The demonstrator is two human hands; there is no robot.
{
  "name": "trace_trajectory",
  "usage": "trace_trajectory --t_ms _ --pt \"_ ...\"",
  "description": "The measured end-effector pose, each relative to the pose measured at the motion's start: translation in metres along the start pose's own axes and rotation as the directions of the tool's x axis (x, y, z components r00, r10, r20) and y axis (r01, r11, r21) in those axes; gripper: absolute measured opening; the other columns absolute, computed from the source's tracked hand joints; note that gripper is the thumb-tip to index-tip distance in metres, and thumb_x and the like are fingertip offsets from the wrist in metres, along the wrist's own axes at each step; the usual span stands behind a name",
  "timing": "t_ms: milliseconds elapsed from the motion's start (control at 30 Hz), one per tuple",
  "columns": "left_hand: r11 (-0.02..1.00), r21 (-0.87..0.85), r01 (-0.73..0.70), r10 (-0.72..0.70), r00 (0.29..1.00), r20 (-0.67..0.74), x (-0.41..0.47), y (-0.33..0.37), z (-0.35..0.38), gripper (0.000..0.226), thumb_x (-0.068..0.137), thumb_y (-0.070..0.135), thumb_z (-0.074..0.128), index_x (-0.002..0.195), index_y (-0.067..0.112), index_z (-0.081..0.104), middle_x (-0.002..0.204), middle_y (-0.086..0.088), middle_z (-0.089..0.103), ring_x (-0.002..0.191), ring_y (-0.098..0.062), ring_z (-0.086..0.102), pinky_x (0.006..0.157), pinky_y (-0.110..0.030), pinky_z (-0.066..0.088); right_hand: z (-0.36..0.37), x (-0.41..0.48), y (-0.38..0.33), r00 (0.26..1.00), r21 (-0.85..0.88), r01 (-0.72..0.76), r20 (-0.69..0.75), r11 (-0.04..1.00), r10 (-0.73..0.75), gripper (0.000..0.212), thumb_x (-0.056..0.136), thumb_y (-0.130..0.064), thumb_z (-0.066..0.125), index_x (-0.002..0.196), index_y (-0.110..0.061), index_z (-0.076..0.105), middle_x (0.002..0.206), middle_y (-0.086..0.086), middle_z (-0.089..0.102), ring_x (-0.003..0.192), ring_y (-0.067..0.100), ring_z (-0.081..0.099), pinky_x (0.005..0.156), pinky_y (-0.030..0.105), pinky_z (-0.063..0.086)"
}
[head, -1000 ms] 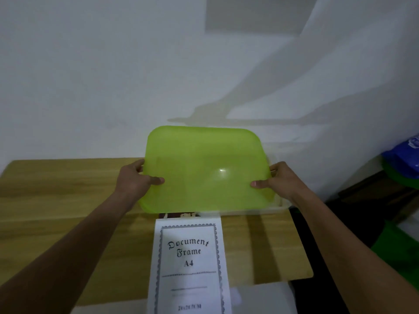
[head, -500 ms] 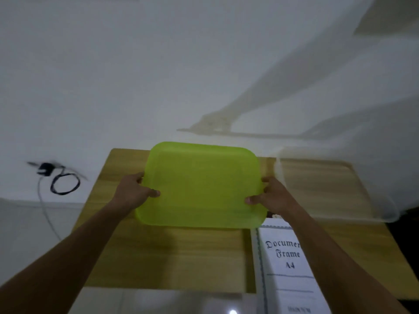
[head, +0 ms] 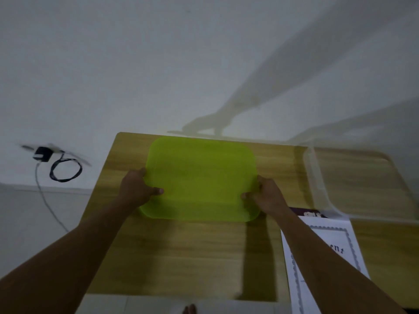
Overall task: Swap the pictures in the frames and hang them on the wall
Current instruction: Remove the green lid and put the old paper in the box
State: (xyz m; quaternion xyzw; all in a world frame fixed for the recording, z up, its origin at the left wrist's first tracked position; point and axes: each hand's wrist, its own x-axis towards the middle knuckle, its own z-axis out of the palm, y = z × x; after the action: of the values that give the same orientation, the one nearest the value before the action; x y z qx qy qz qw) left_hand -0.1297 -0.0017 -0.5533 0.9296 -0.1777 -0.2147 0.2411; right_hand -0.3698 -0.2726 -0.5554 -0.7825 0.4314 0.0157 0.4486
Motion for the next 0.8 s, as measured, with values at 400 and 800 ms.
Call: trace_trajectory --t_ms 400,800 --pt "0.975 0.144 -0.171 0.193 0.969 -0.152 -0.044 0.029 0.019 0.060 0.080 0.024 0.075 0.127 -0.009 0.055 0.127 -0.030 0.055 0.118 -0.044 0.051 0.099 -0.047 0.041 -0.033 -0.051 -0.002 1.000 -0.161 -0.011 -0.013 0.987 0.009 0.068 0.091 -0.034 0.069 0.148 -0.010 0.040 0.145 0.011 0.048 0.126 0.027 0.053 0.088 0.024 0.039" --pt "0.944 -0.094 -0.315 0.325 0.939 0.114 -0.205 0.162 0.154 0.049 0.081 0.041 0.071 0.121 0.013 0.065 0.120 -0.006 0.067 0.111 -0.021 0.062 0.097 -0.037 0.048 -0.127 -0.157 0.116 0.990 -0.270 -0.141 -0.049 0.952 0.132 0.062 0.092 -0.037 0.066 0.140 -0.004 0.045 0.145 0.012 0.048 0.131 0.025 0.047 0.099 0.030 0.040"
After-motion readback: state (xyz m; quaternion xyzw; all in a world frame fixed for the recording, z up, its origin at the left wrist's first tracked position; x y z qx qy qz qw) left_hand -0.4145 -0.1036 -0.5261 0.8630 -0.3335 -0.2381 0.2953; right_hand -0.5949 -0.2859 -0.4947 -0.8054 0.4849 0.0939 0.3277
